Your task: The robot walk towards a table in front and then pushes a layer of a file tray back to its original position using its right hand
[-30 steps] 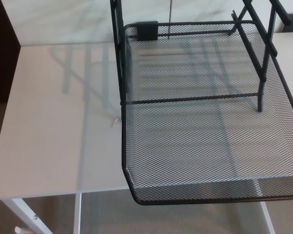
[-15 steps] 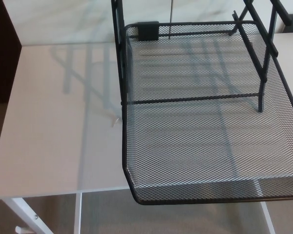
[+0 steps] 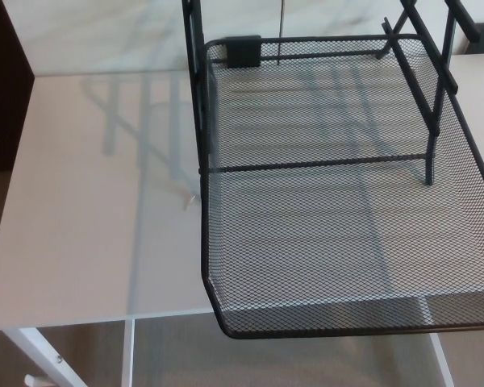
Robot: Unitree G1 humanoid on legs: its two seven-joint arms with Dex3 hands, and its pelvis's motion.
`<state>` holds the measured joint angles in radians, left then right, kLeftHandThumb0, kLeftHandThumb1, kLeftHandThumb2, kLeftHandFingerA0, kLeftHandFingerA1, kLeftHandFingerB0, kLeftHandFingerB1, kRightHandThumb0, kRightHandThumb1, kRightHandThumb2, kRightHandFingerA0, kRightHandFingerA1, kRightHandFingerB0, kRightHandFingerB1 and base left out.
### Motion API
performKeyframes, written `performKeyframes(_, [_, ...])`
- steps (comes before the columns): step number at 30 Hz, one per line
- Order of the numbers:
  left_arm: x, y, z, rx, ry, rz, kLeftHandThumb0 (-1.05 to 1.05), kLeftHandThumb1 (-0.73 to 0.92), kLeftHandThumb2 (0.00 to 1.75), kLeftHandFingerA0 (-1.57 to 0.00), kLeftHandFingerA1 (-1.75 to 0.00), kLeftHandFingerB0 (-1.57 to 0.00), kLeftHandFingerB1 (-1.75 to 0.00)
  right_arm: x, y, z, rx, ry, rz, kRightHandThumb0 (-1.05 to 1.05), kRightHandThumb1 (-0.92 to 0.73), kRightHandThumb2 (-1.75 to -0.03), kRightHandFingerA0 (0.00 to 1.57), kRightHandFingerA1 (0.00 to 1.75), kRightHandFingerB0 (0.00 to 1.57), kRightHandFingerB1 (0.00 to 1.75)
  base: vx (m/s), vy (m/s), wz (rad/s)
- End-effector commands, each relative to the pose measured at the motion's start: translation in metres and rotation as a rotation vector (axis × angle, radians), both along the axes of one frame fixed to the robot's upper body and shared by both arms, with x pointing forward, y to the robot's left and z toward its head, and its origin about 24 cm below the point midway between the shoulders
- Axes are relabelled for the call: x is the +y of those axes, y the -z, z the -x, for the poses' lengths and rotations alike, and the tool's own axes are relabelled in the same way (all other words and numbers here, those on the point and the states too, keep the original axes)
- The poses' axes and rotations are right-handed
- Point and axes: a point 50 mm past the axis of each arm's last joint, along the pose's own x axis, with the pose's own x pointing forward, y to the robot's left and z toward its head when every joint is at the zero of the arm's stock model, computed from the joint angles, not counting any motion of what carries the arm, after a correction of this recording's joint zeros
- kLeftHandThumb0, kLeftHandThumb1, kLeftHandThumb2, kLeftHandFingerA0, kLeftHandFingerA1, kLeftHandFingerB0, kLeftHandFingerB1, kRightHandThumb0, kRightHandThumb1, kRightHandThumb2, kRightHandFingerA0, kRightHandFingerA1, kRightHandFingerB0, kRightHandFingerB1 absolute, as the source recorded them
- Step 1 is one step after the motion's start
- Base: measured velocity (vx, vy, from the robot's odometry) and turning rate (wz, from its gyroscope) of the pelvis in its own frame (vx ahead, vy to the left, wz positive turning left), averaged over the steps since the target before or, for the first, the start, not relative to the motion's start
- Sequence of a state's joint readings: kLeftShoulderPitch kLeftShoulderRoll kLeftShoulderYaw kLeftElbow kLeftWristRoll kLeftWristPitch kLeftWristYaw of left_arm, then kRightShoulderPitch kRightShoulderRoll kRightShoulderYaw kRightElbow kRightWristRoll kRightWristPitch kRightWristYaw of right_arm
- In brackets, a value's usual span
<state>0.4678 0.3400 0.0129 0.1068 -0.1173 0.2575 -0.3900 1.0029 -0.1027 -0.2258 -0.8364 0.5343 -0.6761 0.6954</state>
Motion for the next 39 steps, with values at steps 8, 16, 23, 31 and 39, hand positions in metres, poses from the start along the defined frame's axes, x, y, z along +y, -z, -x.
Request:
performKeyframes(8, [0.002,-0.004,-0.005,-0.024,0.026,-0.032,-0.06,0.50,0.90,-0.40,-0.60,-0.19,-0.50,0.026,0.004,-0.036,-0.280,0.170,0.469,-0.49,-0.48,-0.55,0.41,0.34,0.45,0.34,0.00,0.000,0.00])
performKeyframes(16, [0.001,-0.007,-0.011,-0.040,0.043,-0.046,-0.04,0.51,0.91,-0.40,-0.60,-0.19,-0.49,0.033,0.034,-0.073,-0.173,0.194,0.626,-0.53,-0.42,-0.66,0.21,0.36,0.28,0.37,0.00,0.000,0.00])
performKeyframes(23, [0.001,-0.009,-0.013,-0.043,0.032,-0.038,-0.04,0.50,0.90,-0.42,-0.60,-0.19,-0.50,0.040,0.051,-0.091,-0.122,0.230,0.726,-0.56,-0.39,-0.71,0.04,0.17,0.15,0.41,0.00,0.000,0.00])
performKeyframes(31, [0.000,-0.012,-0.017,-0.061,0.062,-0.052,-0.05,0.50,0.90,-0.40,-0.59,-0.20,-0.50,0.043,0.066,-0.106,-0.113,0.269,0.832,-0.57,-0.42,-0.55,0.05,0.19,0.16,0.34,0.00,0.000,0.00])
performKeyframes(39, [0.000,-0.013,-0.020,-0.077,0.086,-0.085,-0.09,0.66,0.58,-0.51,-0.46,-0.34,-0.38,0.048,0.081,-0.114,-0.072,0.267,0.911,-0.55,-0.37,-0.75,0.03,0.17,0.06,0.42,0.00,0.000,0.00])
